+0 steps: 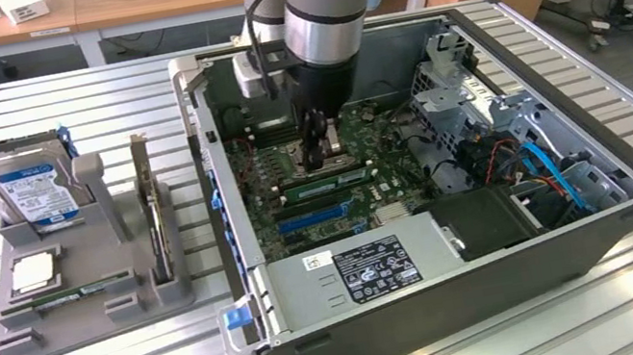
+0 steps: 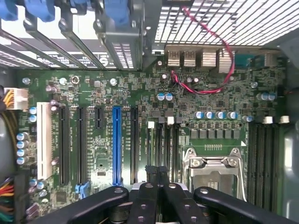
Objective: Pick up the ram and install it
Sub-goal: 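Press down the ram until it locks into place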
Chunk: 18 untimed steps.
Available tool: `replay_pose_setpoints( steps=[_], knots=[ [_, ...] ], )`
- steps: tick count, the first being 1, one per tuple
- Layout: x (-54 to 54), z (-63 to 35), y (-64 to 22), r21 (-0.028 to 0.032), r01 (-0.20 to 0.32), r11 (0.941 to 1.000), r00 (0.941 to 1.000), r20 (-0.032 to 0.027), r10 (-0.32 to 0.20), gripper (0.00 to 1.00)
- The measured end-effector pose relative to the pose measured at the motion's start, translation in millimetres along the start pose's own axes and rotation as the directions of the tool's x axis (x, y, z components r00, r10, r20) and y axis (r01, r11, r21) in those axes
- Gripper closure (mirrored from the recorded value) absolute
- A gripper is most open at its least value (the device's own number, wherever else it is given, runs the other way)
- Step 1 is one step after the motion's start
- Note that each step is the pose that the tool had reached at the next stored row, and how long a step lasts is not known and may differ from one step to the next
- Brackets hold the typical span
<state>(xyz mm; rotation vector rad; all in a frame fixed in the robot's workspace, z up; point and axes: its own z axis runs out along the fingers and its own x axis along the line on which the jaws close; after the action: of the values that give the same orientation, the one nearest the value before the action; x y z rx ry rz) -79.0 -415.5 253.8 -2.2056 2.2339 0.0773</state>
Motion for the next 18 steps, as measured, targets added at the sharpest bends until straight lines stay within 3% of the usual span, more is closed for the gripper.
replay_pose_setpoints(
  steps=[9, 18],
  knots=[
    [-0.1, -3.2, -1.6, -0.0002, 0.0, 1.0, 1.0, -0.0002, 0.0, 0.9],
    [-0.3, -3.7, -18.1, -0.0003, 0.0, 1.0, 1.0, -0.0001, 0.0, 0.9]
  ],
)
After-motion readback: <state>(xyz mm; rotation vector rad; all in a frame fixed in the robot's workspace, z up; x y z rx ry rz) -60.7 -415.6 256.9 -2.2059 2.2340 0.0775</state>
